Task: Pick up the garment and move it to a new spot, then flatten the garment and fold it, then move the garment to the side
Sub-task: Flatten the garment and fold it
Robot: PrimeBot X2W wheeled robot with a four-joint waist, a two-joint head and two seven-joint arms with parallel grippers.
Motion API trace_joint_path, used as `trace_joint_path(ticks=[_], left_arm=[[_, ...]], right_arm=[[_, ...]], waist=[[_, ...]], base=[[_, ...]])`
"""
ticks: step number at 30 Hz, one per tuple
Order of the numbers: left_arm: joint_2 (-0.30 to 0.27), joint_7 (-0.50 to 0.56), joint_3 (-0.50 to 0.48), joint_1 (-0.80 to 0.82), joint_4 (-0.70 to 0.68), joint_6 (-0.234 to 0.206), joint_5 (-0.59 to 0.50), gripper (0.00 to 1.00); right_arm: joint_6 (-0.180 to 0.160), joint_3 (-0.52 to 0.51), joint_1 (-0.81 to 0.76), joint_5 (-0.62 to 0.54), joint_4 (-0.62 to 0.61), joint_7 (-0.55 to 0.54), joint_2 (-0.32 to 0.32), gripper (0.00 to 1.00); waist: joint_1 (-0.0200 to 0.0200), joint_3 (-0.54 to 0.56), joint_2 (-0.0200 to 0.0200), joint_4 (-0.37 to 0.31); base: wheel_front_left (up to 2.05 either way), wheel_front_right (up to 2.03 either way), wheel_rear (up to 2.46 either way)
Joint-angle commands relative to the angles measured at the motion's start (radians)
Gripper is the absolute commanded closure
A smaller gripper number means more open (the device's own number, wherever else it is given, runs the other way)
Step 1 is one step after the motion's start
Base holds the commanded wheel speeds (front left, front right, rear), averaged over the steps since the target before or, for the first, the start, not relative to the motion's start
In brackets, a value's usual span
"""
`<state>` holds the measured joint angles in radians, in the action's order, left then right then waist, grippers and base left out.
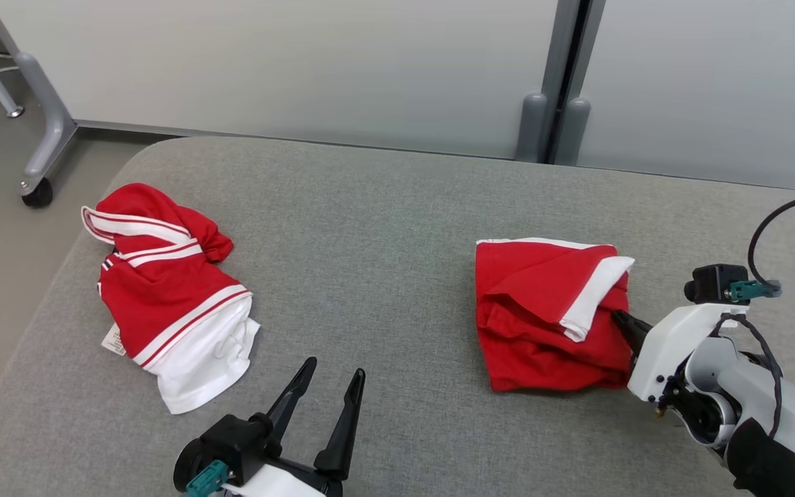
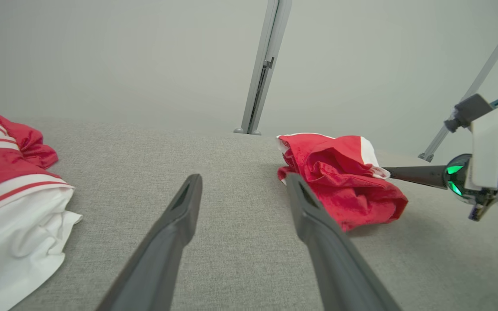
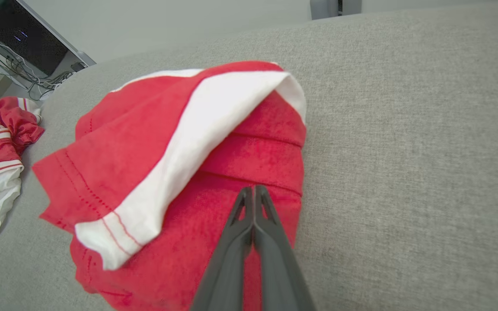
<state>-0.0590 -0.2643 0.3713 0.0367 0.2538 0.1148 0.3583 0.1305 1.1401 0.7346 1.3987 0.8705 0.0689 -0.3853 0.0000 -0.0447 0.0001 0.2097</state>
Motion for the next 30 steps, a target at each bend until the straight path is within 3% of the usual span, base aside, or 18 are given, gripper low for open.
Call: trace_joint_path(ticks=[1, 20, 25, 30], left_arm=[[-0.004, 0.0, 0.0, 0.016, 0.005, 0.006, -0.001, 0.0], [0.007, 0.0, 0.03, 0.074, 0.014, 0.012, 0.025, 0.0], [0.007, 0.0, 0.038, 0.084, 0.007, 0.006, 0.041, 0.0], [0.007, 0.0, 0.031, 0.081, 0.008, 0.0, 0.034, 0.0]], right_arm=[[0.001, -0.001, 0.014, 0.004, 0.009, -0.006, 0.005, 1.0], [0.001, 0.017, 0.243, -0.084, 0.082, 0.028, 0.089, 1.0], [0.001, 0.028, 0.276, -0.097, 0.078, 0.042, 0.129, 1.0], [0.001, 0.037, 0.27, -0.099, 0.026, 0.075, 0.128, 1.0]], waist=[[0.0, -0.016, -0.0001, 0.022], [0.0, -0.145, -0.0001, 0.171], [0.0, -0.156, -0.0001, 0.176], [0.0, -0.134, -0.0001, 0.151]], base=[[0.0, 0.0, 0.0], [0.0, 0.0, 0.0], [0.0, 0.0, 0.0], [0.0, 0.0, 0.0]])
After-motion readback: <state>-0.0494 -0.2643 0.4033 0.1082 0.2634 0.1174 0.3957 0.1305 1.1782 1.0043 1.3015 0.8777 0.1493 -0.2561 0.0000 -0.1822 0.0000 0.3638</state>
